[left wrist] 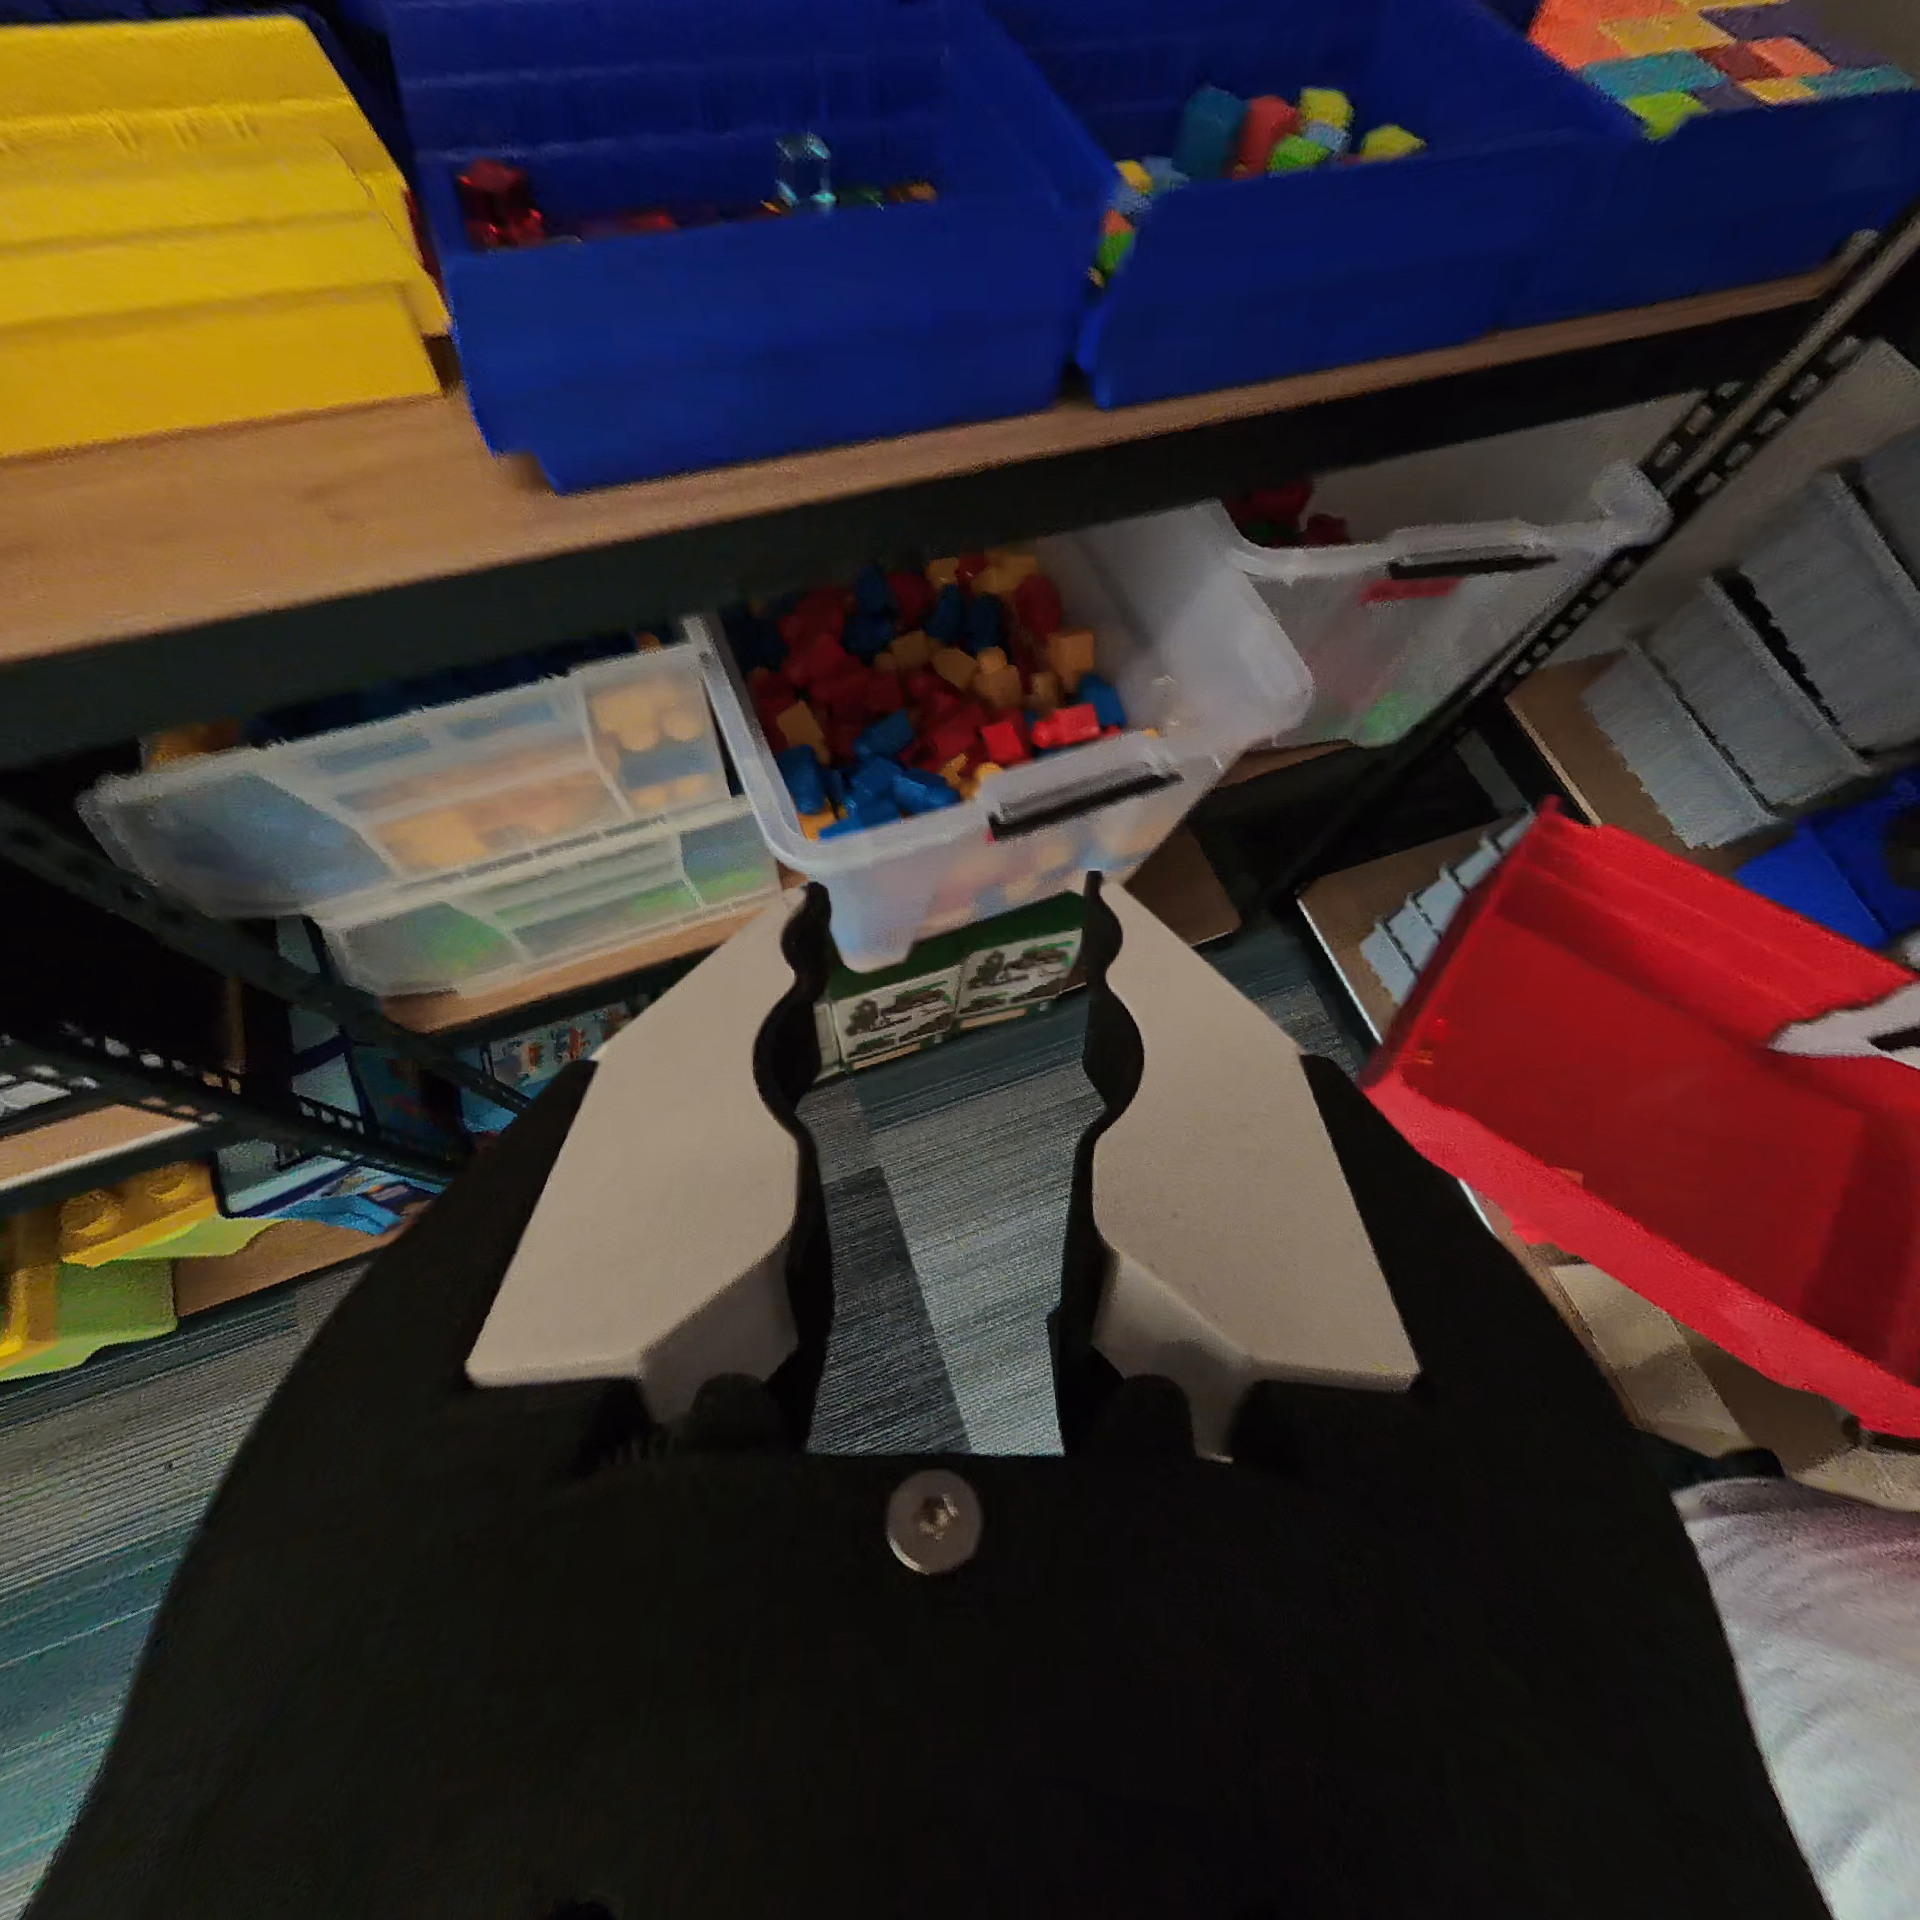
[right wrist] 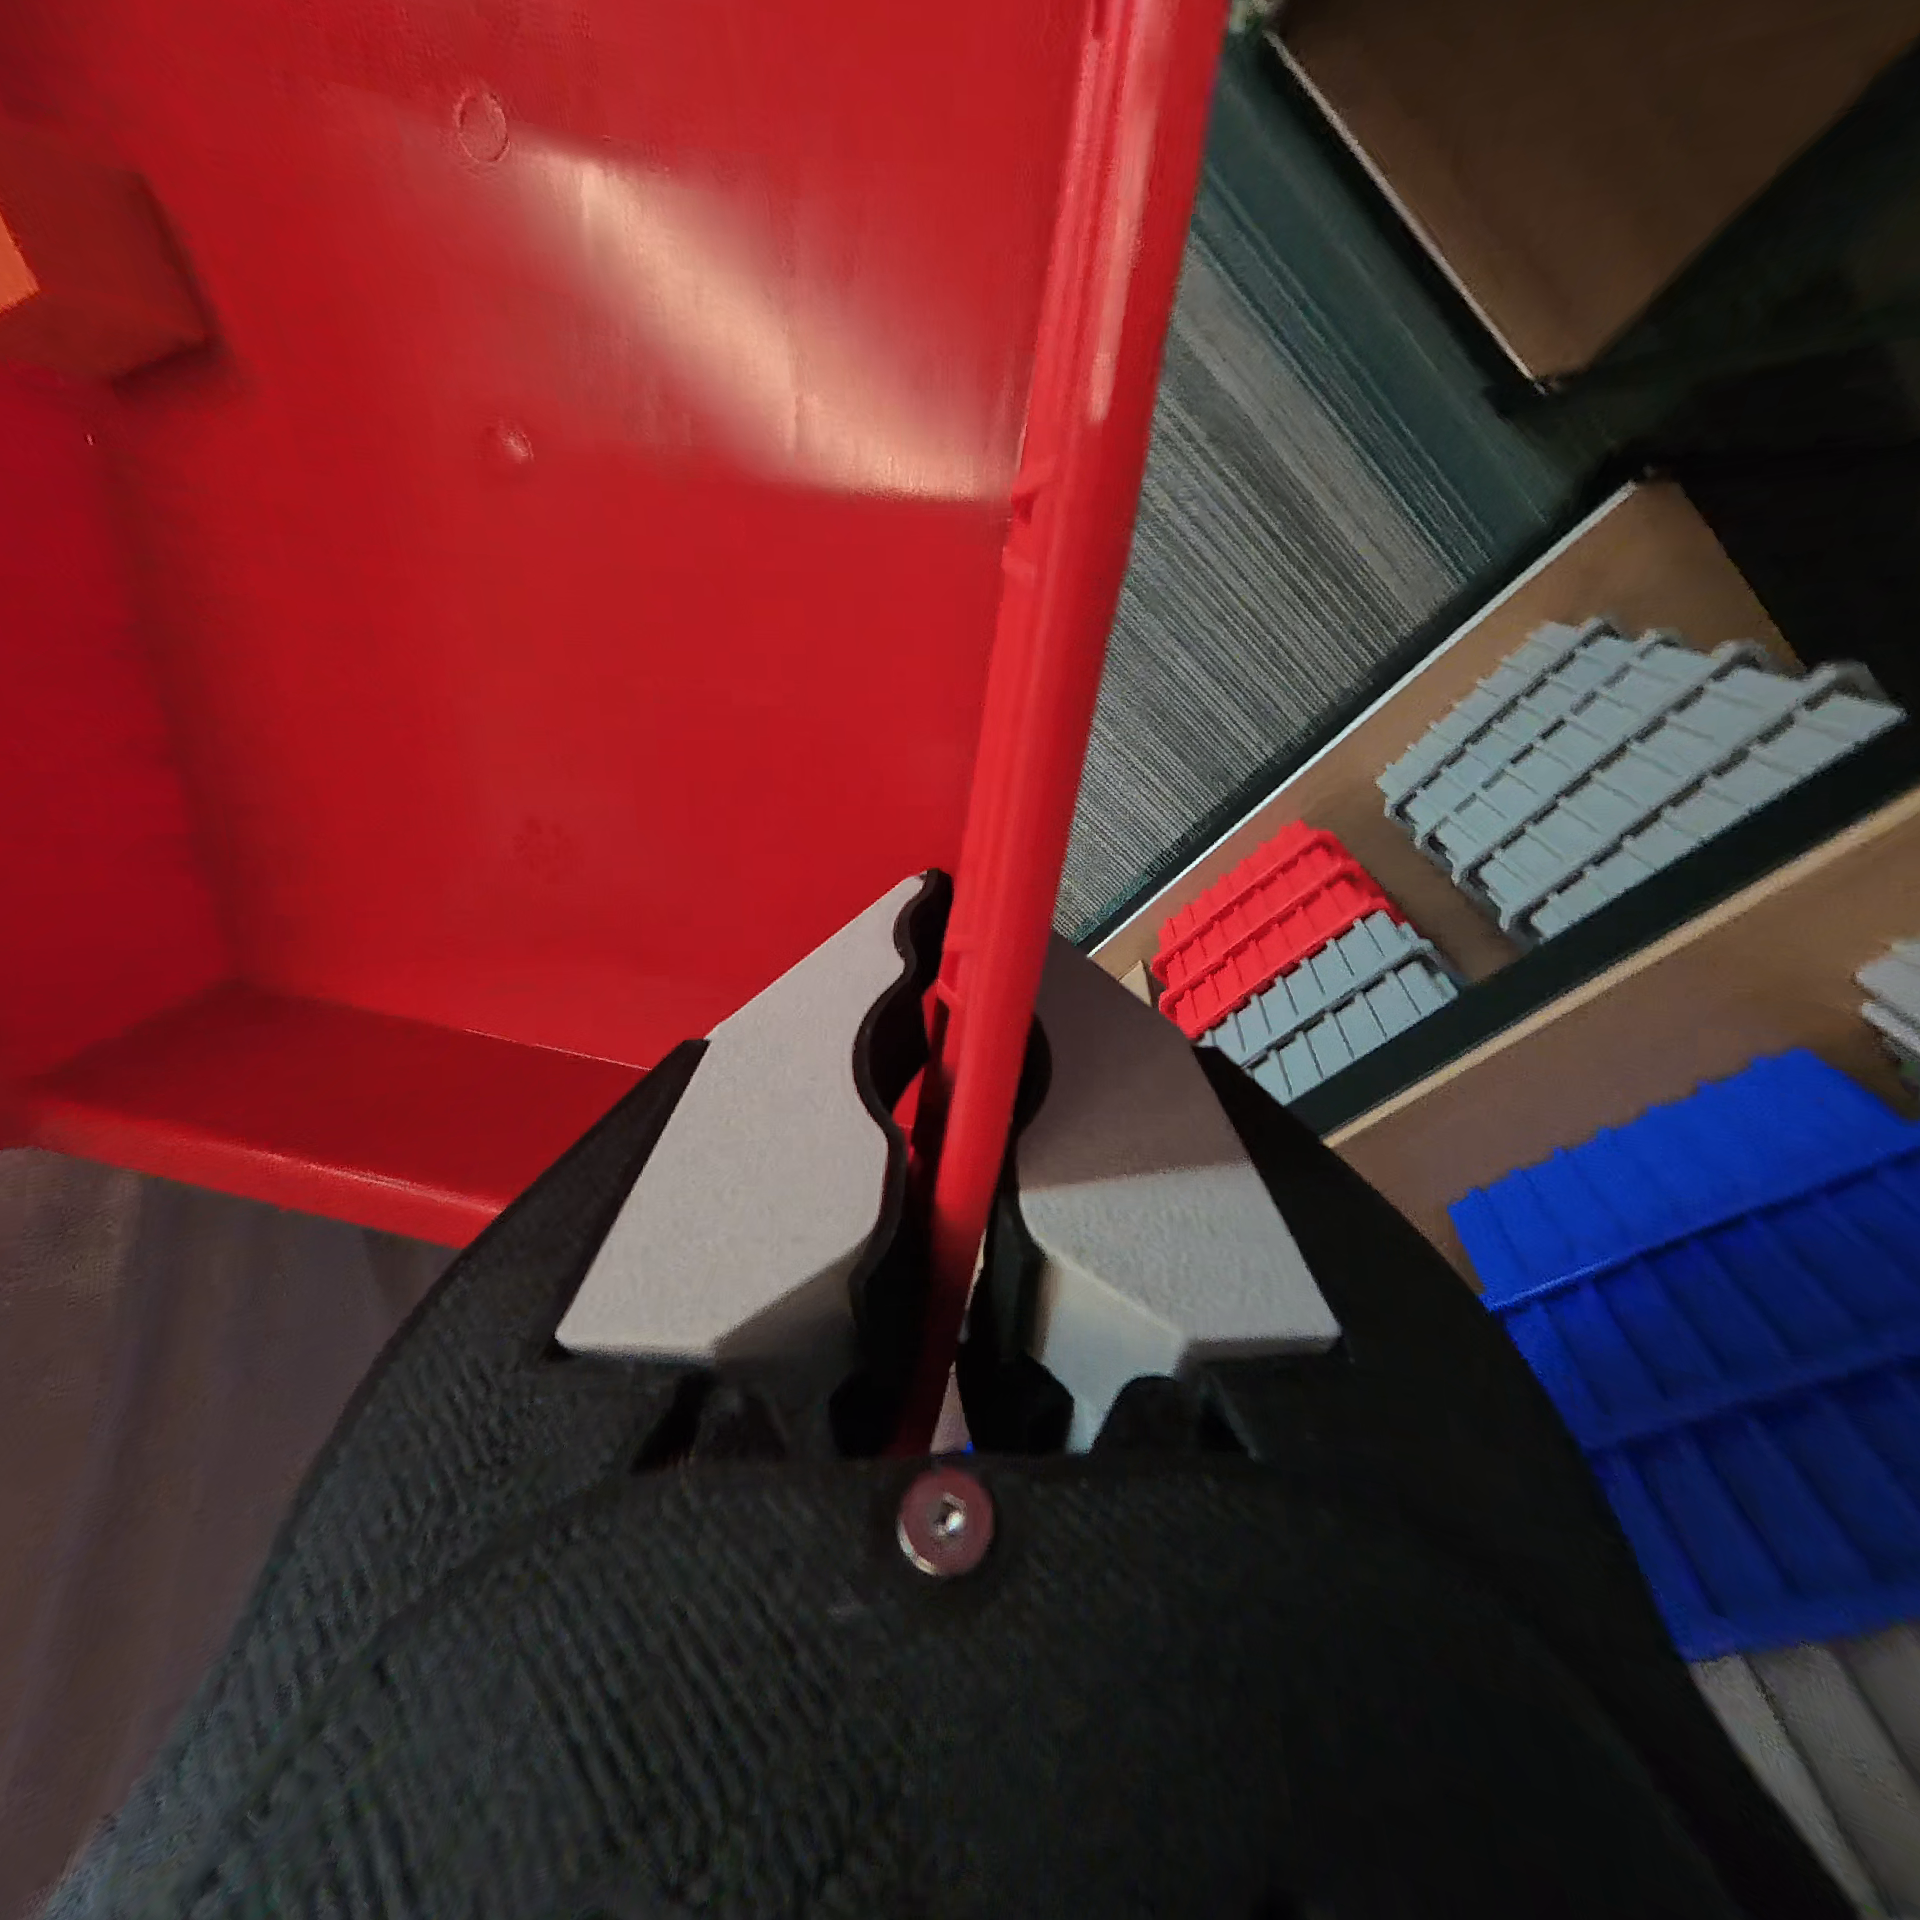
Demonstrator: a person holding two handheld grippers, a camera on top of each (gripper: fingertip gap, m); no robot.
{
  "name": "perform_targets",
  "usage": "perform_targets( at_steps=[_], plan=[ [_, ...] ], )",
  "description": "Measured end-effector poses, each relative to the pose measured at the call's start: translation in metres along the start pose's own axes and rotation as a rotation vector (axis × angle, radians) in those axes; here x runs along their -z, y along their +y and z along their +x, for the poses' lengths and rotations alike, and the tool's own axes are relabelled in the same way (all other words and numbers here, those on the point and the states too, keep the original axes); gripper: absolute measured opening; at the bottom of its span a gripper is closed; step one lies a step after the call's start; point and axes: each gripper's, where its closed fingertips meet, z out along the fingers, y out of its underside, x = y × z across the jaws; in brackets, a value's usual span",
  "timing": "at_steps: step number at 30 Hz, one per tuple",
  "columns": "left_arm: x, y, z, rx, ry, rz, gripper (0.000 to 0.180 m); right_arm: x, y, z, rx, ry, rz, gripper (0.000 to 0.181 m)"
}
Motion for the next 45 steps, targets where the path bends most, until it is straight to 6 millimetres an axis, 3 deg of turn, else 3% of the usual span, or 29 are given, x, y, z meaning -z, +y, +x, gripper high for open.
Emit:
perform_targets(
  at_steps=[3, 7, 9, 11, 12, 14, 16, 18, 21, 25, 27, 29, 31, 34, 38, 41, 43, 45],
  plan=[
    [-0.046, -0.065, -0.057, 0.021, -0.007, -0.030, 0.047, 0.009, 0.013, 0.034, -0.114, 0.015, 0.042, 0.002],
    [-0.108, -0.134, -0.139, -0.027, -0.035, -0.113, 0.038, 0.017, 0.030, 0.049, -0.288, 0.000, 0.079, 0.002],
    [-0.142, -0.169, -0.156, -0.066, 0.050, -0.122, 0.026, 0.019, 0.032, 0.048, -0.381, 0.006, 0.092, 0.002],
    [-0.184, -0.193, -0.160, -0.168, 0.158, -0.165, 0.028, 0.018, 0.029, 0.040, -0.491, 0.013, 0.106, 0.002],
    [-0.208, -0.196, -0.162, -0.263, 0.193, -0.224, 0.031, 0.017, 0.026, 0.034, -0.549, 0.019, 0.108, 0.002],
    [-0.261, -0.196, -0.184, -0.446, 0.133, -0.357, 0.041, 0.013, 0.017, 0.019, -0.666, 0.038, 0.116, 0.001],
    [-0.311, -0.196, -0.201, -0.478, 0.081, -0.427, 0.034, 0.007, 0.006, -0.002, -0.781, 0.052, 0.128, 0.001],
    [-0.350, -0.192, -0.197, -0.464, 0.141, -0.469, 0.037, 0.000, -0.008, -0.027, -0.865, 0.024, 0.128, 0.001],
    [-0.392, -0.186, -0.213, -0.567, 0.074, -0.544, 0.051, -0.007, -0.028, -0.057, -0.907, 0.000, 0.146, 0.001],
    [-0.421, -0.176, -0.224, -0.603, 0.065, -0.608, 0.048, -0.017, -0.053, -0.079, -0.928, 0.000, 0.145, 0.001],
    [-0.426, -0.175, -0.232, -0.617, 0.037, -0.629, 0.038, -0.021, -0.061, -0.087, -0.939, -0.010, 0.142, 0.001],
    [-0.425, -0.175, -0.232, -0.603, 0.067, -0.647, 0.039, -0.023, -0.065, -0.094, -0.943, -0.023, 0.138, 0.001],
    [-0.421, -0.163, -0.235, -0.573, 0.097, -0.727, 0.037, -0.023, -0.067, -0.097, -0.939, -0.039, 0.127, 0.001],
    [-0.422, -0.155, -0.231, -0.562, 0.138, -0.740, 0.027, -0.018, -0.065, -0.092, -0.907, -0.026, 0.108, 0.001],
    [-0.407, -0.168, -0.216, -0.541, 0.150, -0.628, 0.026, -0.004, -0.063, -0.078, -0.818, -0.026, 0.080, 0.001],
    [-0.355, -0.190, -0.177, -0.503, 0.209, -0.469, 0.026, 0.009, -0.066, -0.062, -0.696, -0.048, 0.073, 0.001],
    [-0.291, -0.192, -0.125, -0.513, 0.298, -0.350, 0.025, 0.016, -0.071, -0.052, -0.596, -0.057, 0.052, 0.001],
    [-0.218, -0.167, -0.061, -0.593, 0.344, -0.216, 0.026, 0.022, -0.079, -0.041, -0.475, -0.041, 0.030, 0.001]
  ],
)
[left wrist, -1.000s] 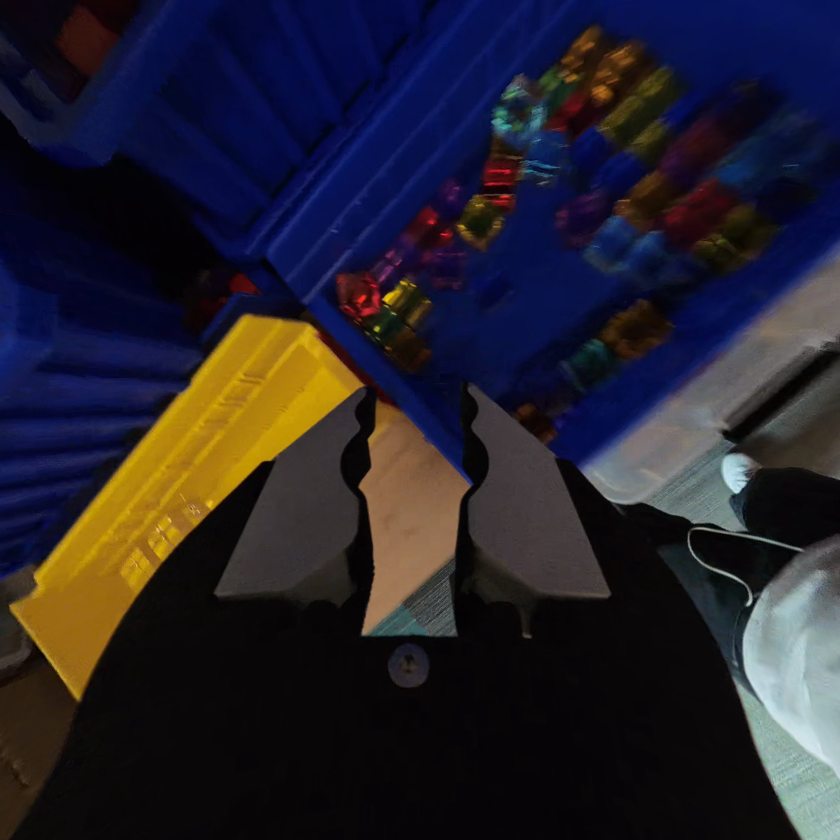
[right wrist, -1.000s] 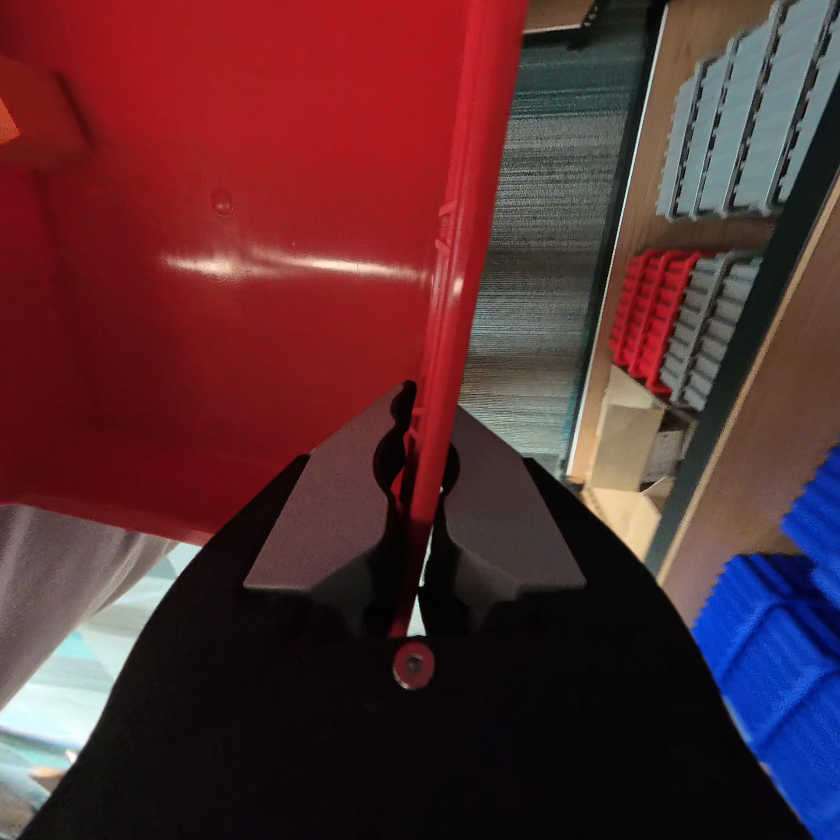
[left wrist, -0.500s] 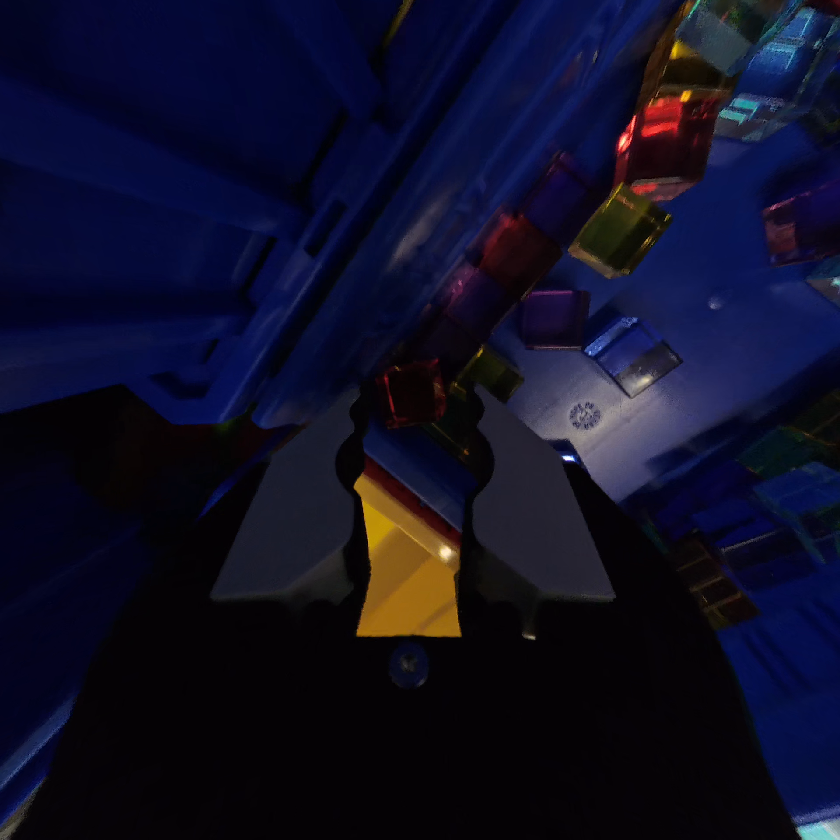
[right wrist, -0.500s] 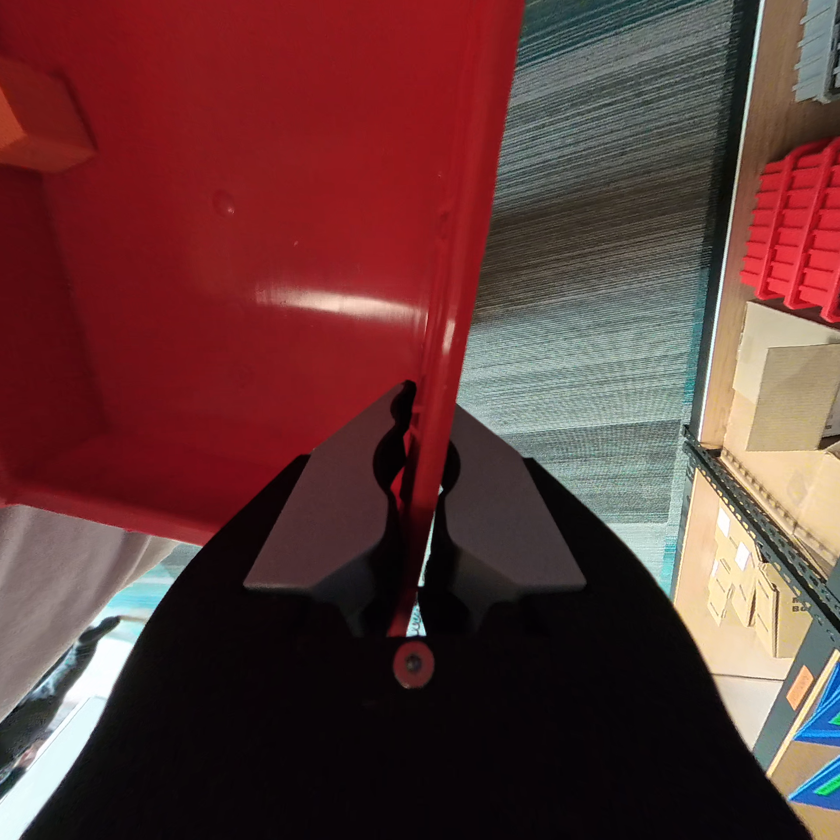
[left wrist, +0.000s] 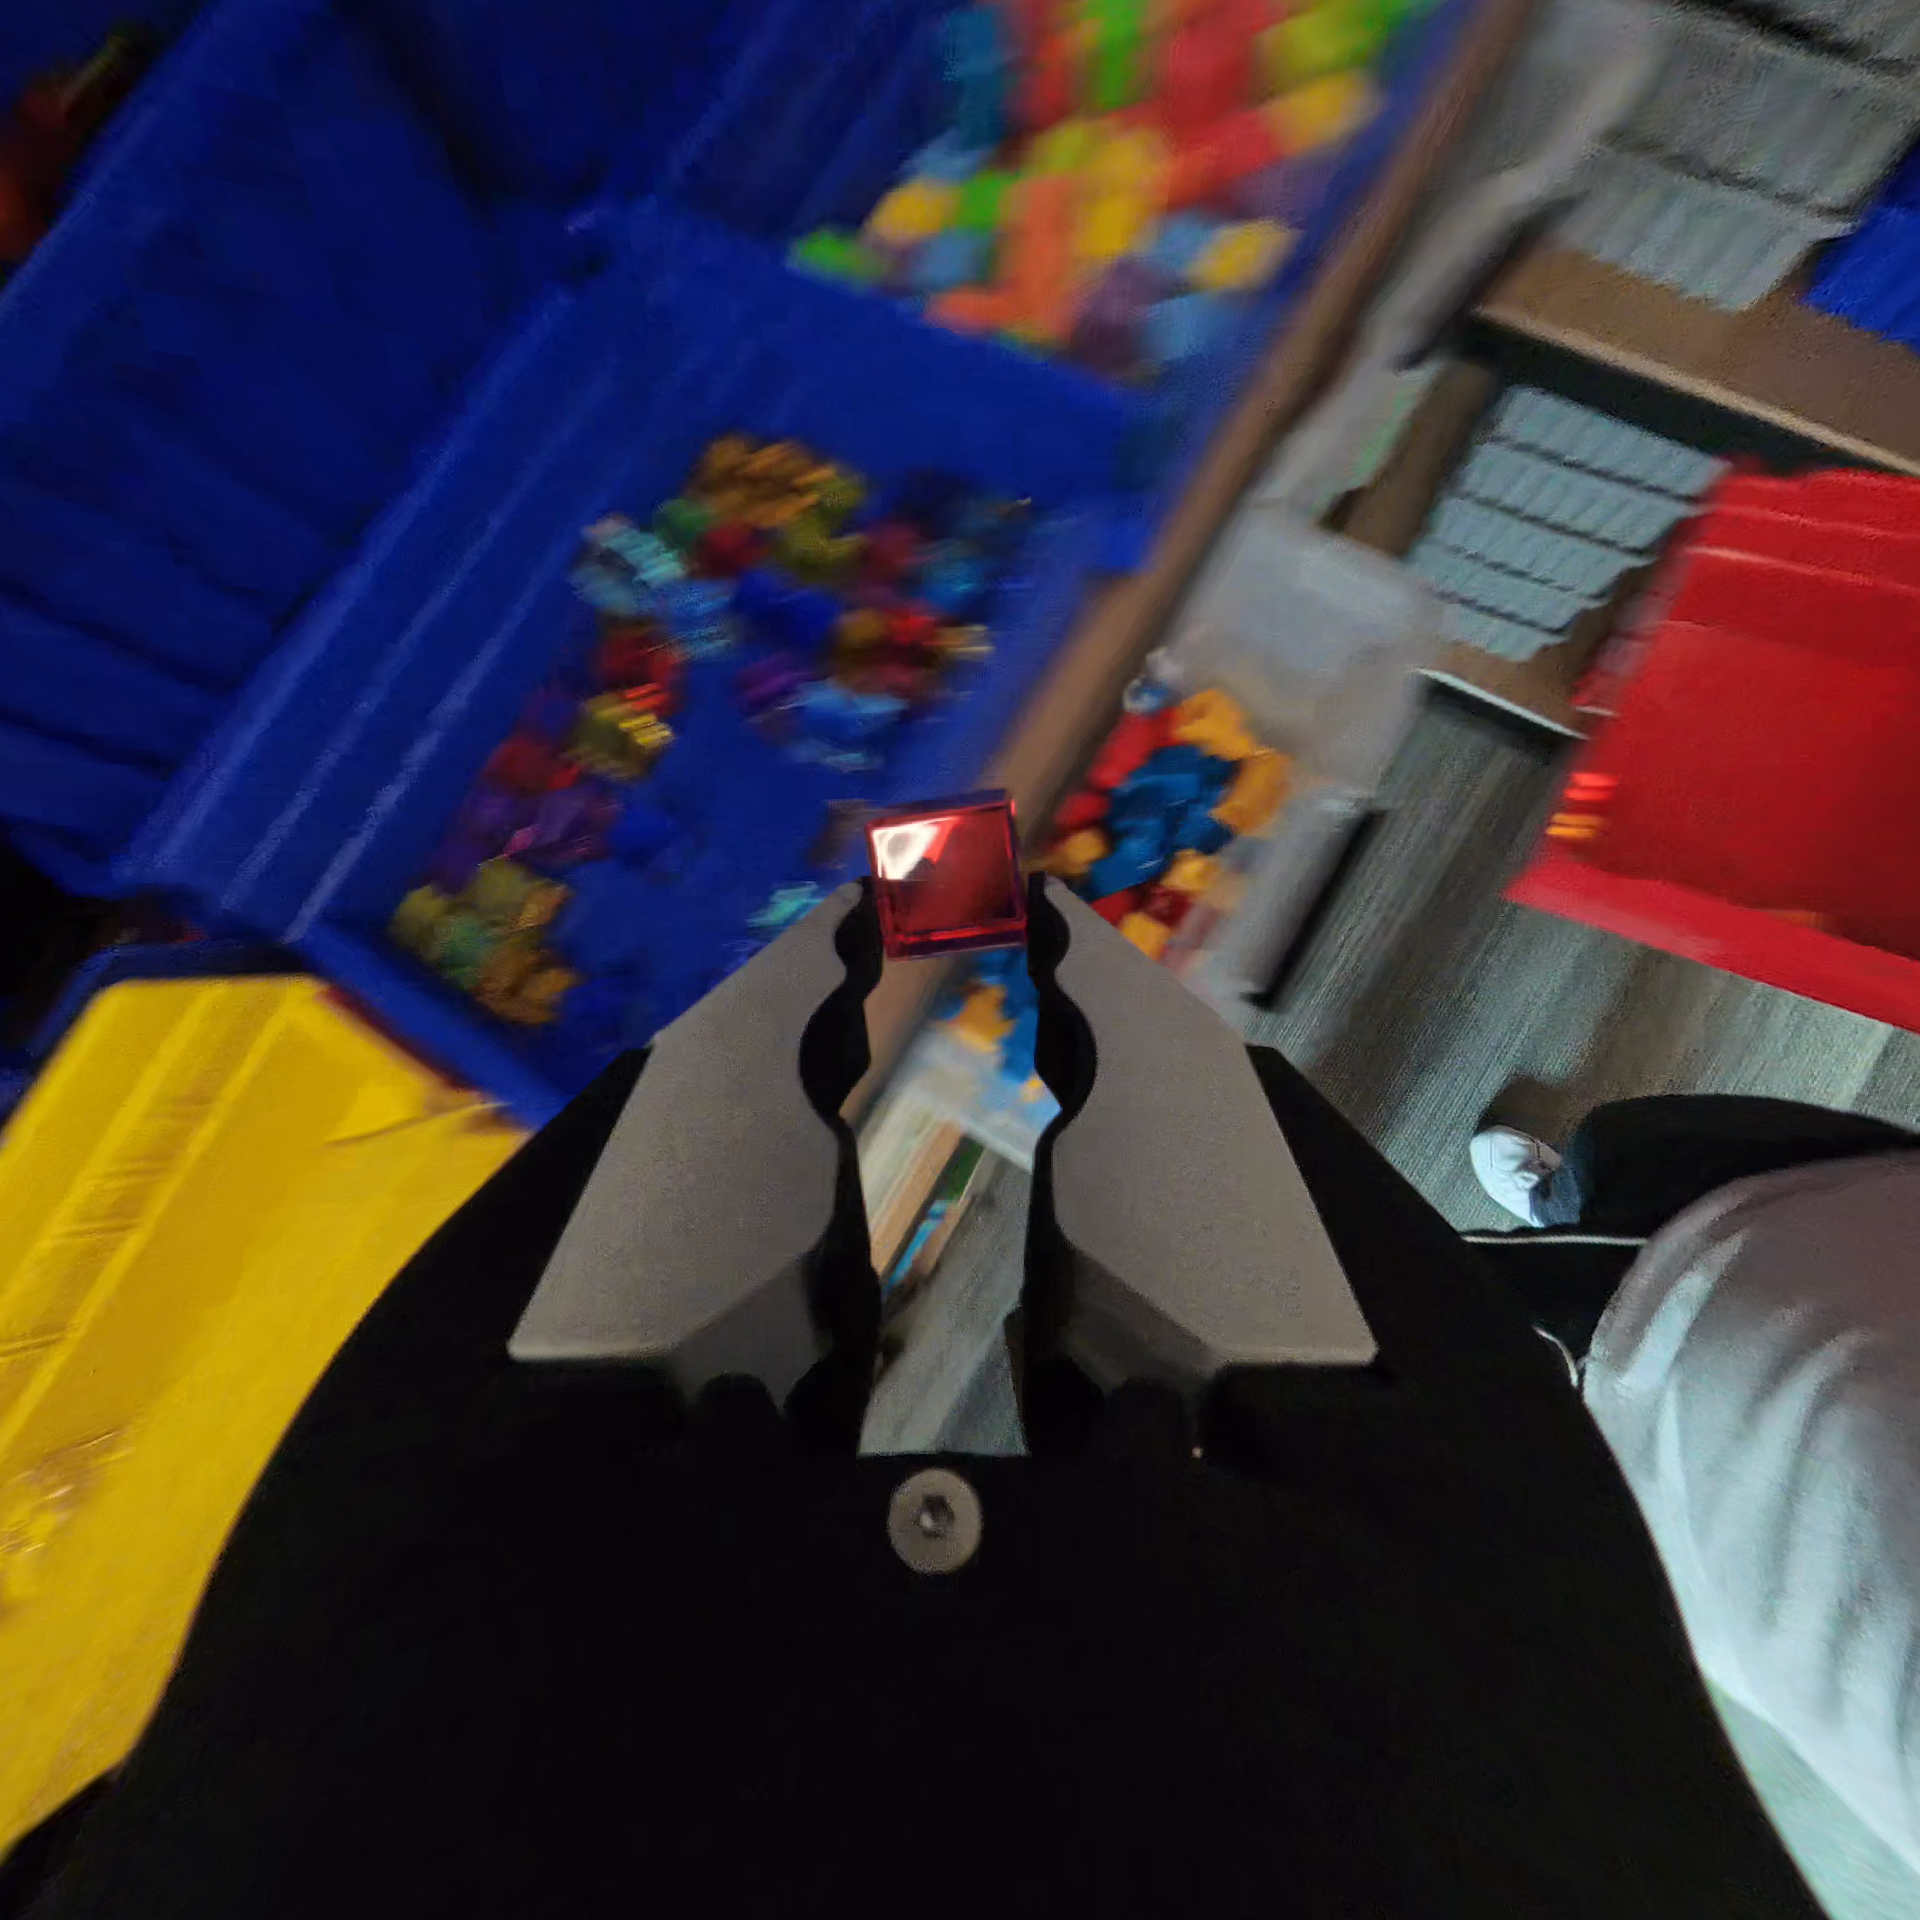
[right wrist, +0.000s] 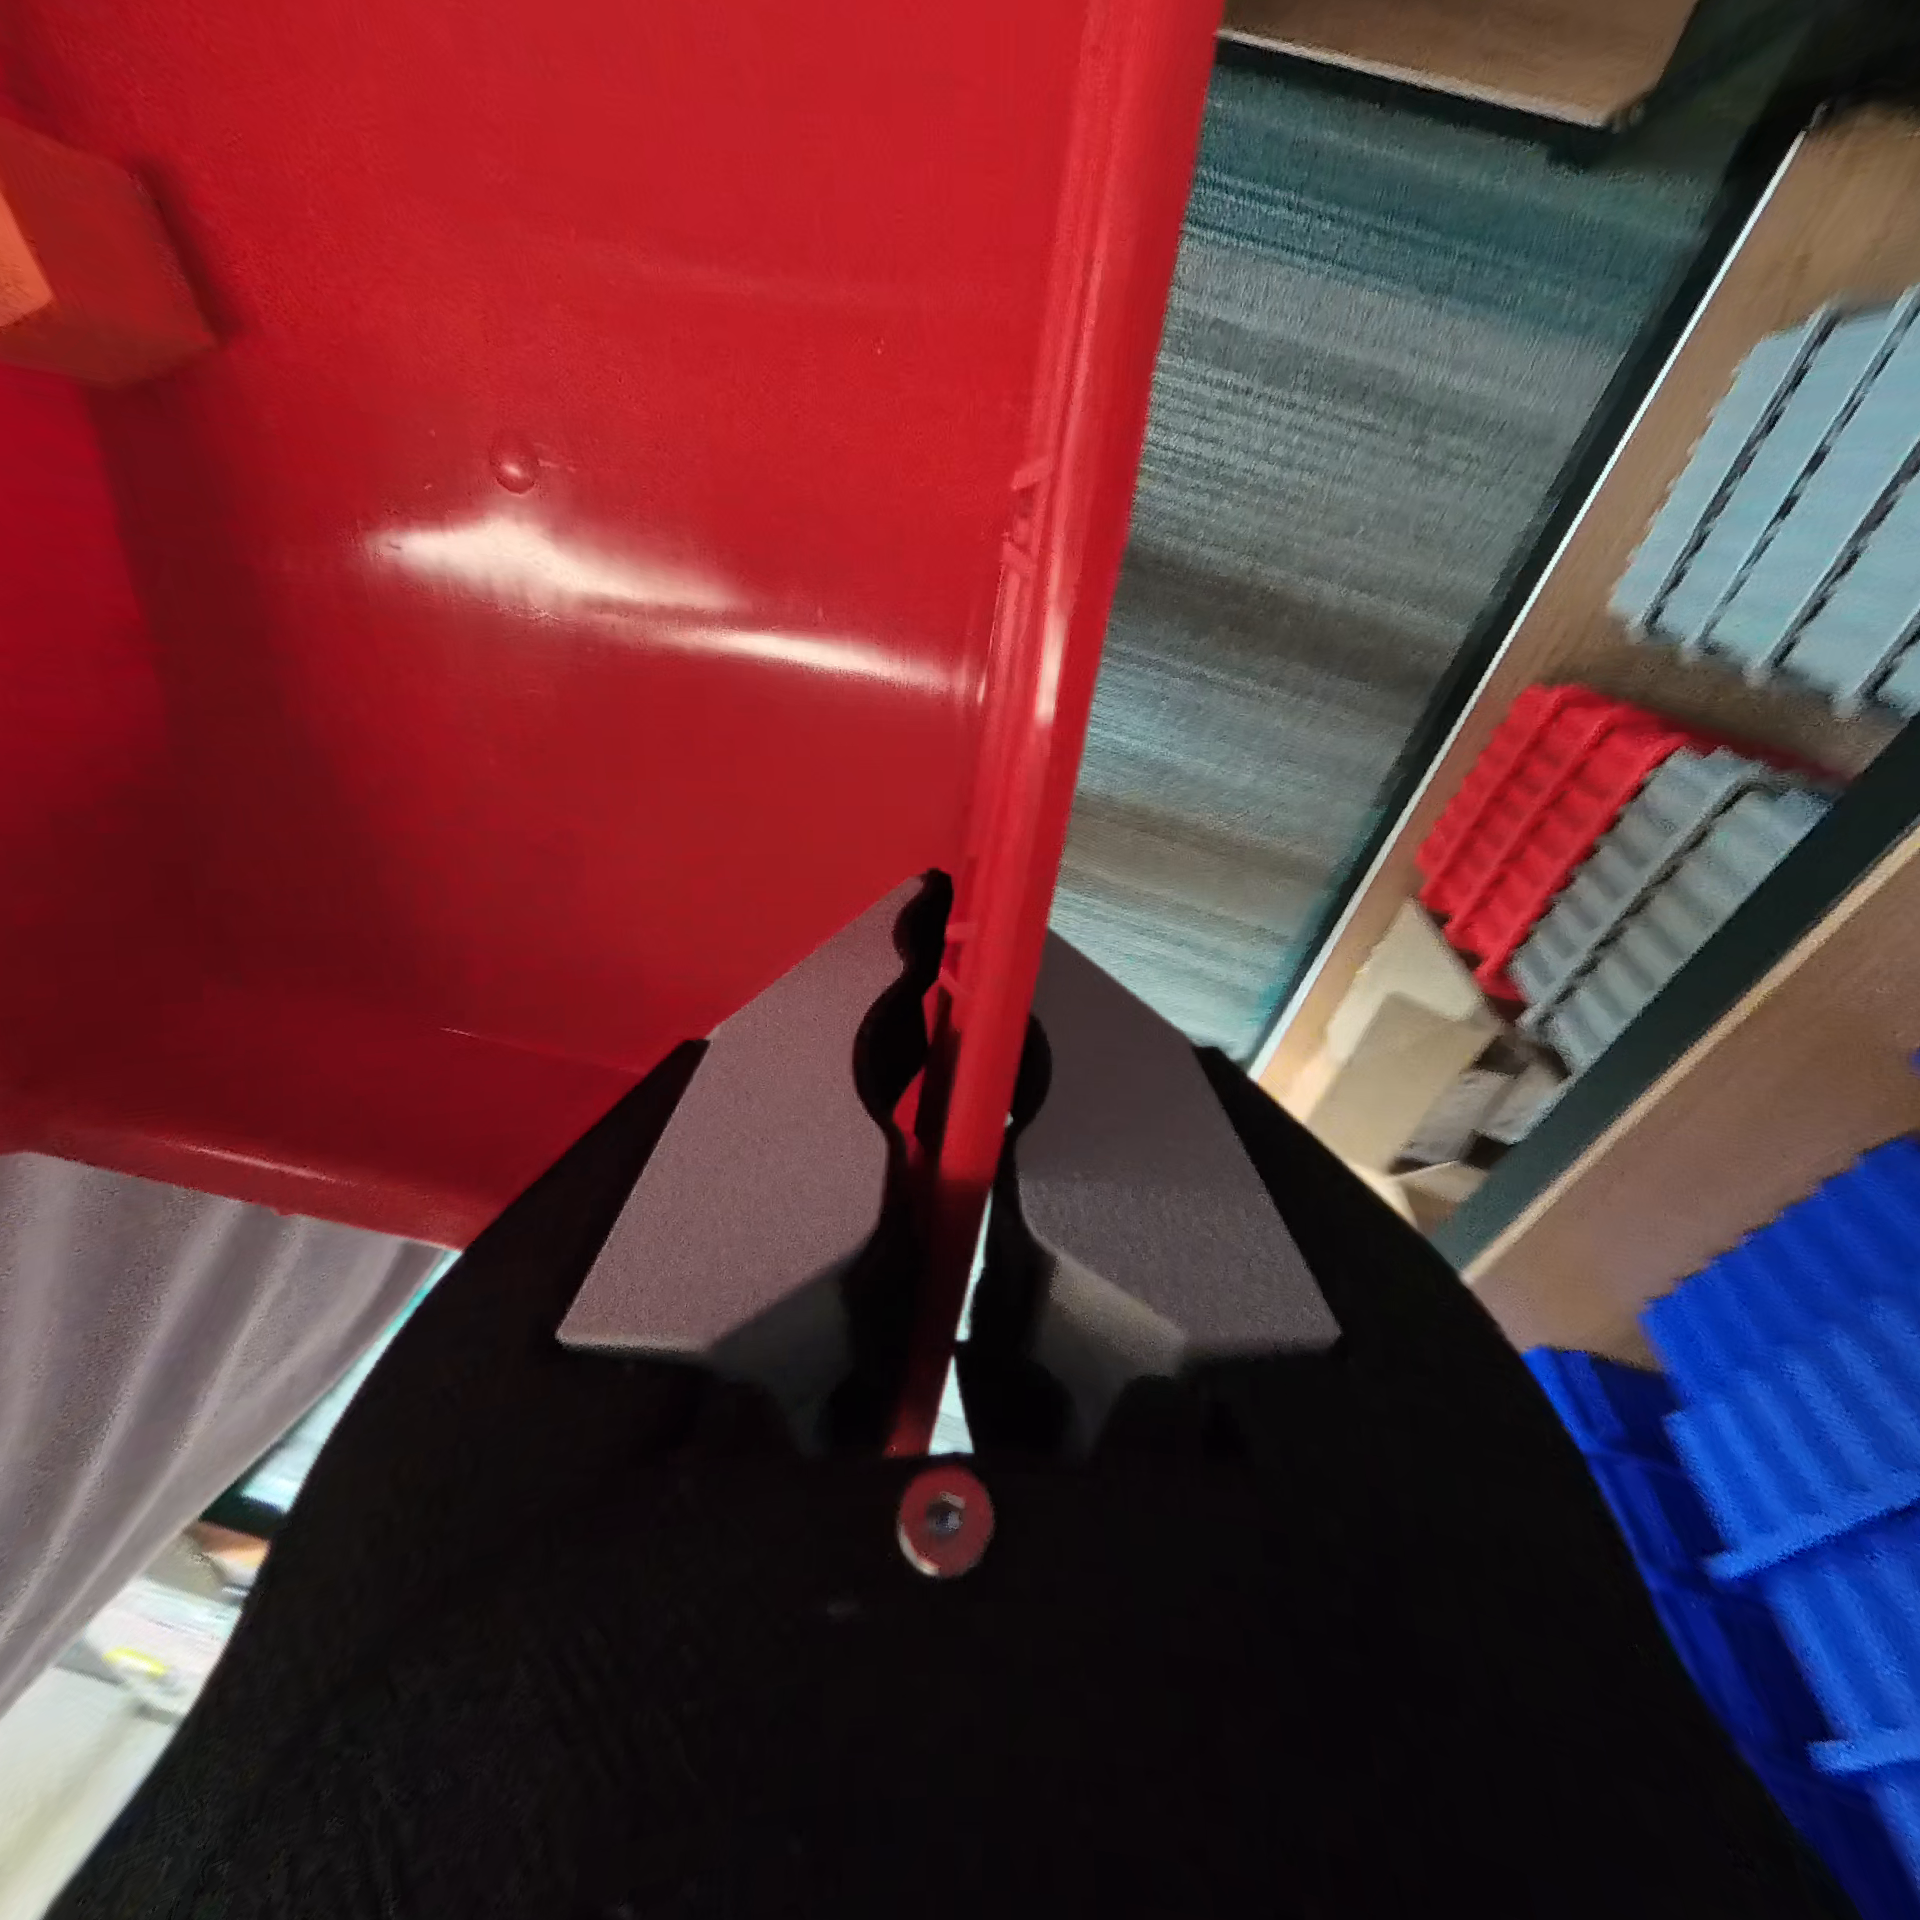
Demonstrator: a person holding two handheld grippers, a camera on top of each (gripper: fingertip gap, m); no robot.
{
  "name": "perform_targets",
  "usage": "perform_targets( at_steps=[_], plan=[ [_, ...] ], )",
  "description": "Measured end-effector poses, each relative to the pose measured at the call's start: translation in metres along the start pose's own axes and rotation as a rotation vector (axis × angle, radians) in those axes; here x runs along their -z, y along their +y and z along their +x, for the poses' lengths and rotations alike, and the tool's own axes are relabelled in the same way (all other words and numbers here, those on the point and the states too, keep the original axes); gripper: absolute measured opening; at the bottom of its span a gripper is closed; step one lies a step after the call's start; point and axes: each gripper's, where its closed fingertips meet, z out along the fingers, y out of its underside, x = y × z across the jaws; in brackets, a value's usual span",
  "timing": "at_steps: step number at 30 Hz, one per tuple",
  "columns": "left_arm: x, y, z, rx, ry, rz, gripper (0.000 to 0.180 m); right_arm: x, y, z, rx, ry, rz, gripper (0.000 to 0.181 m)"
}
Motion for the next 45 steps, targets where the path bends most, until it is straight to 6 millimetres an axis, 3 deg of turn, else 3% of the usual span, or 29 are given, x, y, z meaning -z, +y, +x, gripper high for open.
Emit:
perform_targets(
  at_steps=[2, 4, 5, 7, 9, 10, 12, 14, 16, 18, 20, 22, 24, 27, 29, 31, 33, 35, 42, 44, 45],
  plan=[
    [0.015, 0.015, 0.122, -0.081, 0.098, 0.082, 0.026, 0.000, -0.015, -0.003, 0.125, 0.017, -0.019, 0.001],
    [0.003, 0.050, 0.247, -0.118, 0.260, 0.070, 0.026, -0.007, -0.028, -0.021, 0.239, 0.015, -0.040, 0.002],
    [-0.008, 0.069, 0.291, -0.138, 0.283, 0.050, 0.026, -0.012, -0.032, -0.035, 0.292, 0.000, -0.062, 0.002],
    [-0.028, 0.106, 0.341, -0.120, 0.254, 0.001, 0.026, -0.021, -0.035, -0.072, 0.405, -0.036, -0.103, 0.001],
    [-0.032, 0.139, 0.368, -0.030, 0.281, -0.037, 0.026, -0.028, -0.036, -0.116, 0.529, -0.060, -0.134, 0.002],
    [-0.028, 0.161, 0.373, 0.017, 0.272, -0.081, 0.027, -0.031, -0.035, -0.140, 0.593, -0.068, -0.149, 0.002],
    [-0.001, 0.214, 0.355, 0.090, 0.105, -0.200, 0.055, -0.037, -0.034, -0.189, 0.716, -0.067, -0.176, 0.002],
    [0.058, 0.251, 0.337, 0.190, -0.068, -0.139, 0.048, -0.043, -0.035, -0.242, 0.827, -0.049, -0.179, 0.002],
    [0.133, 0.292, 0.337, 0.383, -0.146, -0.011, 0.051, -0.053, -0.032, -0.298, 0.927, -0.019, -0.188, 0.002],
    [0.218, 0.356, 0.346, 0.593, -0.254, 0.108, 0.058, -0.065, -0.024, -0.360, 1.015, -0.013, -0.201, 0.002],
    [0.307, 0.442, 0.372, 0.792, -0.405, 0.218, 0.058, -0.081, -0.011, -0.431, 1.094, -0.018, -0.211, 0.001],
    [0.388, 0.544, 0.421, 0.987, -0.554, 0.295, 0.054, -0.099, 0.008, -0.512, 1.167, -0.025, -0.198, 0.001],
    [0.457, 0.644, 0.489, 1.147, -0.673, 0.355, 0.049, -0.118, 0.034, -0.595, 1.221, -0.043, -0.180, 0.002],
    [0.536, 0.778, 0.597, 1.376, -0.792, 0.350, 0.038, -0.148, 0.080, -0.725, 1.294, -0.074, -0.160, 0.002],
    [0.576, 0.842, 0.662, 1.529, -0.816, 0.266, 0.040, -0.169, 0.116, -0.815, 1.351, -0.094, -0.171, 0.002],
    [0.621, 0.881, 0.701, 1.580, -0.882, 0.258, 0.041, -0.188, 0.152, -0.903, 1.426, -0.111, -0.198, 0.002],
    [0.668, 0.912, 0.716, 1.572, -0.960, 0.312, 0.044, -0.205, 0.190, -0.991, 1.515, -0.133, -0.216, 0.002],
    [0.712, 0.951, 0.718, 1.560, -1.030, 0.349, 0.049, -0.223, 0.228, -1.076, 1.612, -0.147, -0.233, 0.002],
    [0.866, 1.110, 0.681, 1.512, -1.286, 0.482, 0.043, -0.272, 0.377, -1.376, 1.975, -0.245, -0.318, 0.002],
    [0.915, 1.169, 0.701, 1.603, -1.404, 0.397, 0.020, -0.285, 0.420, -1.460, 2.072, -0.279, -0.333, 0.002],
    [0.940, 1.192, 0.713, 1.643, -1.476, 0.402, 0.021, -0.289, 0.442, -1.500, 2.108, -0.290, -0.354, 0.002]
  ],
)
